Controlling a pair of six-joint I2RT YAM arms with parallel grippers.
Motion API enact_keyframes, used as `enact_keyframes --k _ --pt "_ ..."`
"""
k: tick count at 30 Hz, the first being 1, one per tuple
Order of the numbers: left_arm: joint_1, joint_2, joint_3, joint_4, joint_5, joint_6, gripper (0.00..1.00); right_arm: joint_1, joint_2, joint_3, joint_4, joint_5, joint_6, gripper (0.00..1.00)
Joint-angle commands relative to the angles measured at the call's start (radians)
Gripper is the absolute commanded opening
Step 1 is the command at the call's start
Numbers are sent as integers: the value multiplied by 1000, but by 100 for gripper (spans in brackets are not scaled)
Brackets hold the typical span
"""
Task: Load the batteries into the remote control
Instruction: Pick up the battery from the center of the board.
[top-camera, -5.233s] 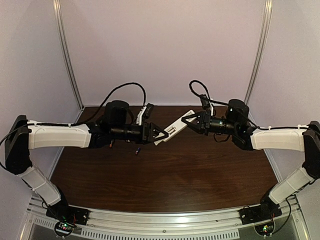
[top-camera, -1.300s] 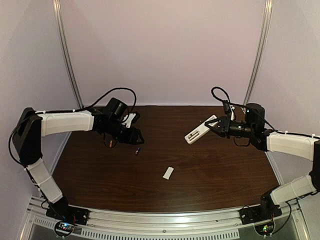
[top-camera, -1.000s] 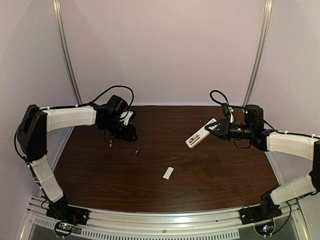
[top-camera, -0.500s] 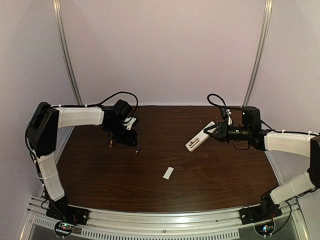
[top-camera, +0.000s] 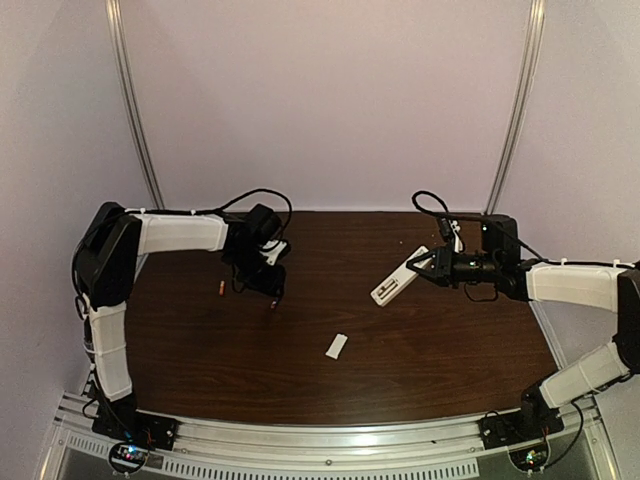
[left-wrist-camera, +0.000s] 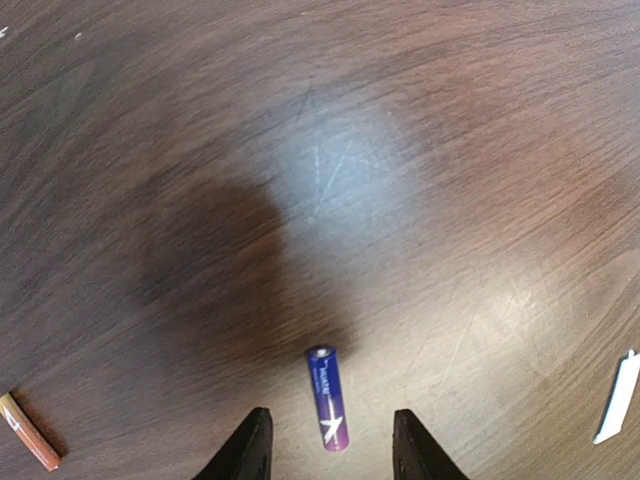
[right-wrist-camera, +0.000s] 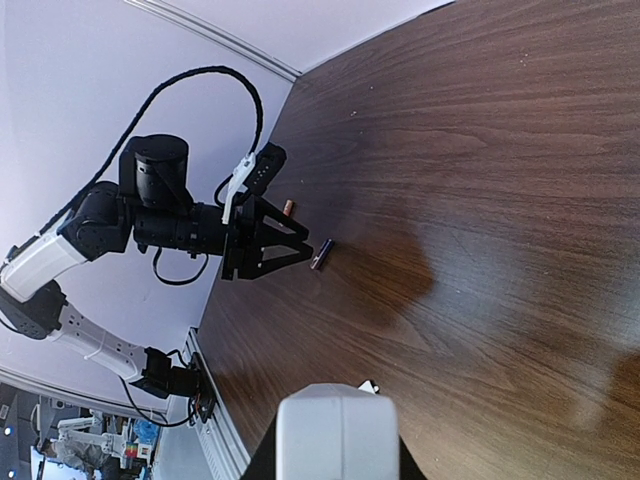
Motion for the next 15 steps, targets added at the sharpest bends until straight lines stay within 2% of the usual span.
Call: enact_keyframes --k 1,10,15 --pt "-22 42 51 -50 -65 23 41 3 5 29 8 12 -15 0" --pt "-43 77 63 -83 -135 34 33 4 16 37 17 8 -12 0" --pt "-46 97 78 -88 -141 39 22 4 15 36 16 8 -12 0"
